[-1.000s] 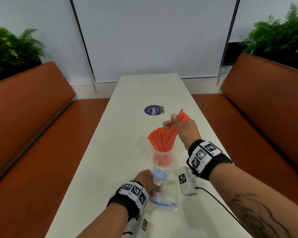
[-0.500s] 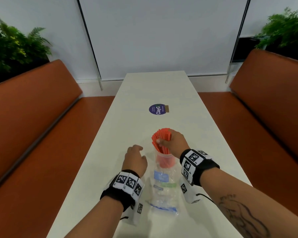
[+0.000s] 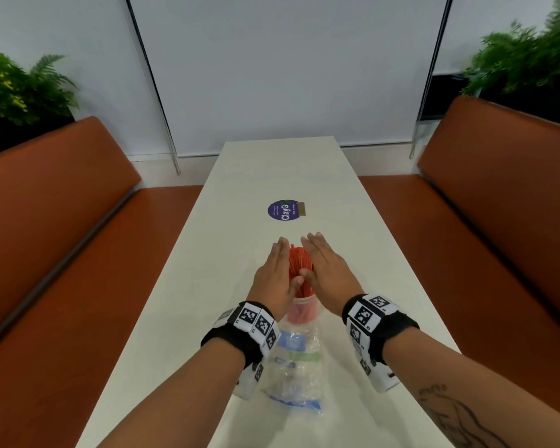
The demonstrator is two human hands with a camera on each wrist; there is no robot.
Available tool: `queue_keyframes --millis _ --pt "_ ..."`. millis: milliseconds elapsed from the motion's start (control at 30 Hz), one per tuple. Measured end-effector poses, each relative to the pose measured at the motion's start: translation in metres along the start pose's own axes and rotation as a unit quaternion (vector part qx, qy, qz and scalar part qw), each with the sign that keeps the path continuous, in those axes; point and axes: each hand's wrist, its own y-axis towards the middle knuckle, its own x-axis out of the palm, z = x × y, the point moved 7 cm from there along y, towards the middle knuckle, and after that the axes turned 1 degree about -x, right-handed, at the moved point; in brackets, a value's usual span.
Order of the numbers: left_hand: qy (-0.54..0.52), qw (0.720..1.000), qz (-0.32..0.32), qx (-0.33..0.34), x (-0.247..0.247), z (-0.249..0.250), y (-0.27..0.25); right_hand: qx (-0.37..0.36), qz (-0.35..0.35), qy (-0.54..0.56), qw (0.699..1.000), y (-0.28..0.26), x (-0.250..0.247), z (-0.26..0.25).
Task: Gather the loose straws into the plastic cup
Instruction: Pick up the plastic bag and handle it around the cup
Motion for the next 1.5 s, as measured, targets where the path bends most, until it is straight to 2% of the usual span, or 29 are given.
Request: queue_keyframes --millis 100,267,333,400,467,567,633,733,800,933,1000,1067,1133,1200,1233,1267,1367,1433,1500 --pt "0.009 0.999 0.015 0.035 0.006 0.009 0.006 -0.022 -0.007 0.017 1.0 0.002 0.002 -0.001" --pt "-0.039 0.995 0.053 0.071 0.003 -0.002 0.007 -0.035 -0.071 0.003 0.997 0.002 0.009 0.009" --pt "-0.059 0.993 0.078 0.067 -0.001 -0.011 0.007 -0.018 -0.048 0.048 0.998 0.003 0.003 0.014" --pt "-0.066 0.993 0.093 0.042 -0.004 -0.019 0.005 0.012 0.019 0.078 0.997 -0.001 -0.006 0.021" --pt "-0.046 0.995 0.08 0.031 0.0 -0.019 0.004 0.014 0.044 0.058 0.997 -0.009 -0.007 0.022" --pt "0.024 0.998 0.021 0.061 0.016 -0.008 0.004 -0.047 -0.024 -0.048 0.997 -0.016 0.015 0.012" --pt "0.003 0.998 0.002 0.067 0.018 -0.004 0.004 -0.067 -0.04 -0.06 0.995 -0.017 0.019 0.006" --pt "-0.077 0.994 0.062 0.045 0.003 -0.006 0.005 -0.052 -0.001 -0.01 0.999 -0.017 0.004 0.002" --pt "-0.072 0.994 0.076 0.018 0.001 -0.011 0.004 -0.026 0.021 -0.002 0.999 -0.018 -0.001 0.005" --pt "-0.049 0.999 -0.023 0.002 0.022 -0.009 0.0 -0.006 -0.063 -0.089 0.994 -0.019 0.021 0.01" --pt "-0.05 0.998 -0.037 -0.004 0.022 -0.009 0.001 -0.002 -0.068 -0.102 0.992 -0.018 0.021 0.012" --pt "-0.058 0.998 -0.031 -0.017 0.016 -0.011 0.0 0.004 -0.045 -0.06 0.997 -0.02 0.011 0.012" --pt "-0.061 0.997 0.007 -0.047 0.005 -0.017 -0.006 0.042 0.007 -0.001 0.999 -0.024 -0.003 0.016" --pt "-0.071 0.992 0.046 -0.093 -0.004 -0.03 -0.014 0.136 0.059 0.079 0.986 -0.032 -0.013 0.03" --pt "-0.072 0.988 0.04 -0.127 -0.005 -0.037 -0.02 0.194 0.067 0.128 0.97 -0.038 -0.016 0.037" --pt "-0.069 0.984 0.013 -0.162 -0.004 -0.043 -0.025 0.25 0.057 0.186 0.949 -0.043 -0.014 0.042" --pt "-0.036 0.965 -0.143 -0.215 0.02 -0.054 -0.042 0.354 0.033 0.359 0.863 -0.06 -0.002 0.049" --pt "-0.015 0.946 -0.224 -0.233 0.039 -0.061 -0.053 0.401 -0.017 0.349 0.847 -0.07 0.006 0.05" --pt "-0.038 0.932 -0.266 -0.245 0.056 -0.064 -0.064 0.421 -0.155 0.279 0.849 -0.083 0.024 0.046"
